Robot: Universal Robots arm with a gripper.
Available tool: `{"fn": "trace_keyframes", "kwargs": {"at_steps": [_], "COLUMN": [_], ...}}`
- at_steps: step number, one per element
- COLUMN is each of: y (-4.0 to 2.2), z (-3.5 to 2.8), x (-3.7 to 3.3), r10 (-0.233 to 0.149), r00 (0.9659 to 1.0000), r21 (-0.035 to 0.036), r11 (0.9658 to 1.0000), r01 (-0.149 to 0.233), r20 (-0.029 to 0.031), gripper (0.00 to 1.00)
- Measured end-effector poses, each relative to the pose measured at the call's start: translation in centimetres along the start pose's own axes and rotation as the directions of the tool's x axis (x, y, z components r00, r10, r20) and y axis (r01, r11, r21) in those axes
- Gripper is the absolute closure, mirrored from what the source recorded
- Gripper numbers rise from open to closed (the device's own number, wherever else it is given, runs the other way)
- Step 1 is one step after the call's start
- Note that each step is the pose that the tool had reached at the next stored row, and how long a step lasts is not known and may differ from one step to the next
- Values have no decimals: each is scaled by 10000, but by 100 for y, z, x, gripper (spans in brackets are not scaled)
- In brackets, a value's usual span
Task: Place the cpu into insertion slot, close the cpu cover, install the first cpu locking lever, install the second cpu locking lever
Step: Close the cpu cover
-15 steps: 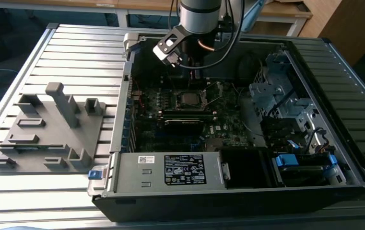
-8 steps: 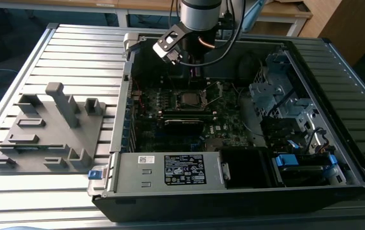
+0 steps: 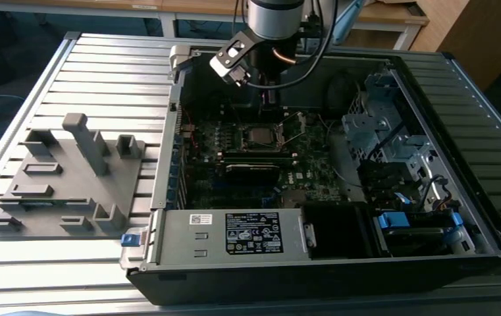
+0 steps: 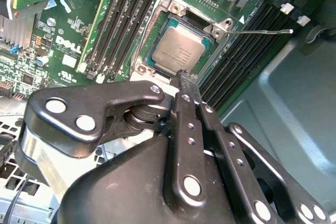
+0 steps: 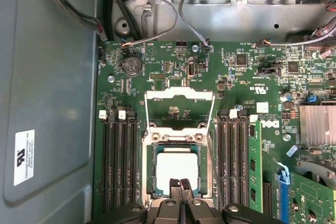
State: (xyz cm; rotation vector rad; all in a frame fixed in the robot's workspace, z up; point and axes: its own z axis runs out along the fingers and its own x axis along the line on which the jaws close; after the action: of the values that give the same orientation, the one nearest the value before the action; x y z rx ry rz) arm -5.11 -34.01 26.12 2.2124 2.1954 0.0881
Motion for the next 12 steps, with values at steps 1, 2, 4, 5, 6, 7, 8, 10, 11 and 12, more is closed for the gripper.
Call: {"fn": "trace_keyframes", "kwargs": {"at_steps": [1,2,4,5,6,7,8,10,11,12], "y": [1,1,1,1,1,1,2,6,9,11], "z": [-8,-12,-12,-14,-14,-14,-14,-14,-14,-14], "x": [0,0,1,0,1,0,0,0,0,0], "r10": [-1,0,0,0,0,0,0,-1,-1,0], "r00": [10000,10000,10000,10000,10000,10000,10000,10000,10000,10000], "r21": [0,0,-2,0,0,0,0,1,1,0], "r11": [10000,10000,10000,10000,10000,10000,10000,10000,10000,10000], "r01": [1,0,0,0,0,0,0,1,1,0], "r20": [0,-1,-4,-1,-2,-2,-1,0,-1,0], "gripper": [89,89,89,89,89,89,89,89,89,89]}}
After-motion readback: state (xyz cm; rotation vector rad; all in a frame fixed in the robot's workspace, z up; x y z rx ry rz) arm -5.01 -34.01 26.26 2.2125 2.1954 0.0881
